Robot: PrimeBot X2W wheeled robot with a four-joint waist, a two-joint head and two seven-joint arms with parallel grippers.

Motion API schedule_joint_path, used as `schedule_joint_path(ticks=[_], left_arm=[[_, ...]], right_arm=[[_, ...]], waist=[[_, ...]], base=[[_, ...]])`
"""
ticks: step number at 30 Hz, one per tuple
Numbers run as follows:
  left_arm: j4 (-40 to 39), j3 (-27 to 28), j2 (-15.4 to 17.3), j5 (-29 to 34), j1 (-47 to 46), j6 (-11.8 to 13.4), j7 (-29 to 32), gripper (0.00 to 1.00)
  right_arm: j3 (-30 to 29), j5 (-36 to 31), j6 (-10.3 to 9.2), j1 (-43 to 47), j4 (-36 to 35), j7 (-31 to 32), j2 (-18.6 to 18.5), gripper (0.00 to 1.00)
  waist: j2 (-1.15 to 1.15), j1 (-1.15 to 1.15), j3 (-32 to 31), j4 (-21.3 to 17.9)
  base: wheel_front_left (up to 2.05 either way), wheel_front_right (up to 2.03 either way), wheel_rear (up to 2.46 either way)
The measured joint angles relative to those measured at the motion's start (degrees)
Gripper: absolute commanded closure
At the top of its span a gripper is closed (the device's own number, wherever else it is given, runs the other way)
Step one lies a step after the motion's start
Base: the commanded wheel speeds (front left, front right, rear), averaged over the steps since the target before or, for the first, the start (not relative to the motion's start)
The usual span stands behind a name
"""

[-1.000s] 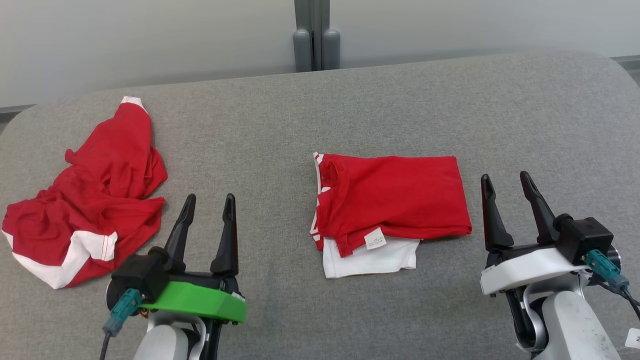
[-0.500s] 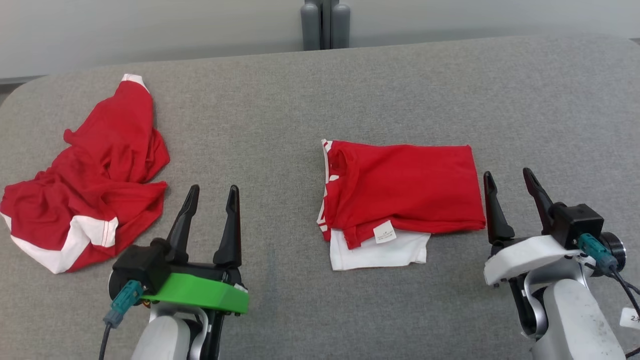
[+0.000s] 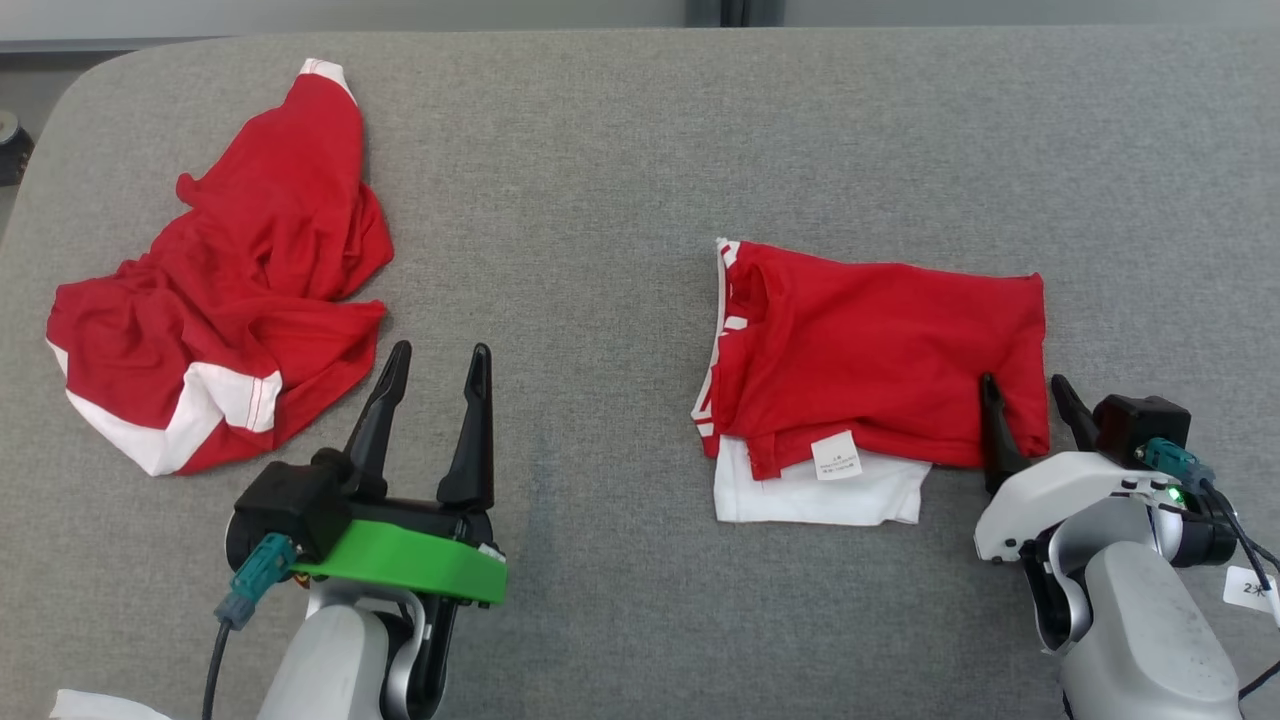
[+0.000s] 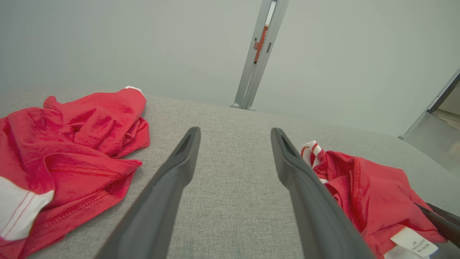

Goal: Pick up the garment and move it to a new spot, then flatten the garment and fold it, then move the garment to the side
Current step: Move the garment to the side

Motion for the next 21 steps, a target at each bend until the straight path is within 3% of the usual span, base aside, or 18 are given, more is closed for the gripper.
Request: schedule_joint_path(ticks=[4,5,6,12,18,21], left_arm=[[0.31,0.05,0.0,0.34,0.0,0.07,0.01,0.0],[0.32,0.03,0.0,0.34,0.01,0.09,0.0,0.0],[0.31,0.02,0.0,0.34,0.01,0.14,0.01,0.0],[0.08,-0.26,0.0,0.46,0.11,0.22,0.0,0.0],[-0.1,-1.53,0.0,3.85,0.2,0.02,0.0,0.0],[-0.55,-2.09,-0.04,3.86,-0.2,-0.21,0.0,0.0]], right_arm=[[0.81,0.68,-0.01,-1.18,3.21,-0.57,-0.11,0.0],[1.01,0.68,-0.02,-1.41,3.81,-0.66,-0.12,0.56],[1.3,0.48,-0.02,-1.72,4.44,-0.9,-0.12,1.0],[3.11,-1.69,0.0,-3.04,5.49,-2.48,-0.48,1.0],[8.87,-4.79,0.04,-5.47,4.55,-2.91,-4.28,1.0],[12.0,-5.67,0.04,-7.2,3.44,-2.76,-8.22,1.0]], waist=[[0.0,0.0,0.17,0.78],[0.0,0.0,0.05,0.78],[0.0,0.0,-0.13,0.7],[0.0,0.0,-1.12,-1.13],[0.0,0.0,-1.74,-4.44],[0.0,0.0,-1.63,-6.51]], base=[[0.0,0.0,0.0],[0.0,0.0,0.0],[0.0,0.0,0.0],[0.0,0.0,0.0],[0.0,0.0,0.0],[0.0,0.0,0.0]])
